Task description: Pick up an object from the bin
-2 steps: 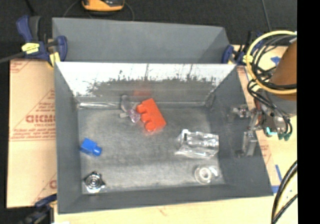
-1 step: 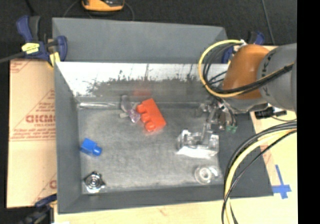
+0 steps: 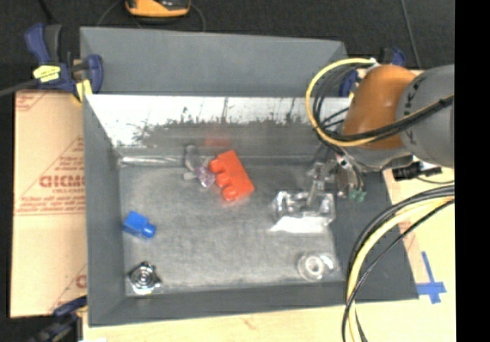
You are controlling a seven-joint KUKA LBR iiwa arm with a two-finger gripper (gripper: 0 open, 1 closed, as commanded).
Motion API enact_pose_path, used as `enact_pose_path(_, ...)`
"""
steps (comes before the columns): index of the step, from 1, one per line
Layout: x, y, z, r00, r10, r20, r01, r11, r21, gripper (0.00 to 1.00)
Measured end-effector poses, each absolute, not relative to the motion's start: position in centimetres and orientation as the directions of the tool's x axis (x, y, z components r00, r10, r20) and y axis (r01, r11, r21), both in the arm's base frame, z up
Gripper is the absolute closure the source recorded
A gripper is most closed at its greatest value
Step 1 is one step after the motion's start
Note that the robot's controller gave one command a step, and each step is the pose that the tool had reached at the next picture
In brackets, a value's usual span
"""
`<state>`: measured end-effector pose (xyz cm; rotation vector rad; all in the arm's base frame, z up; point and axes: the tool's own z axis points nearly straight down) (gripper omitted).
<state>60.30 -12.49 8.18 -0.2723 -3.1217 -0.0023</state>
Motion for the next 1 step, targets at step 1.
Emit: enact_pose_path(1,61.56,-14.11,27.54,-0.99,0.137,-0.012,0.137,0.991,-0.003,1.0)
